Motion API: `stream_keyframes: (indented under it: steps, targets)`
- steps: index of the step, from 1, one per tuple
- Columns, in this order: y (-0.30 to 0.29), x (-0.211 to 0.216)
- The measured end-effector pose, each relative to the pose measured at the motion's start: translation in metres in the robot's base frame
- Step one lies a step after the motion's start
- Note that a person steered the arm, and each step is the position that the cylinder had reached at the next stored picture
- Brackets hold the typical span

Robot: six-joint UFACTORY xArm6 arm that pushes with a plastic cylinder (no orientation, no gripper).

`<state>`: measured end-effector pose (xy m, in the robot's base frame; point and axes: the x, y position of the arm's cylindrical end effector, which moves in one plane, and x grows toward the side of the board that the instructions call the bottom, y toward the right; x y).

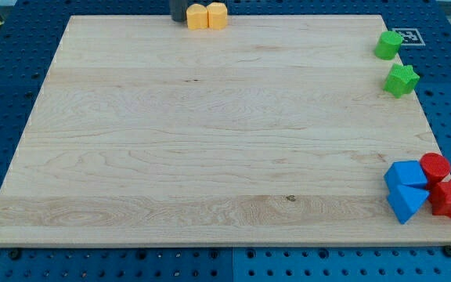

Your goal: Place the arm parallel to the yellow heart

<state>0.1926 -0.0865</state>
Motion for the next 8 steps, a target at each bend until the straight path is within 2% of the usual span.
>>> stream_keyframes:
  steps: [2,4,5,8]
  targets:
    - [-0.003,0.009]
    - [-0.01,0.047]
    - [0.01,0.065]
    - [0.012,0.077]
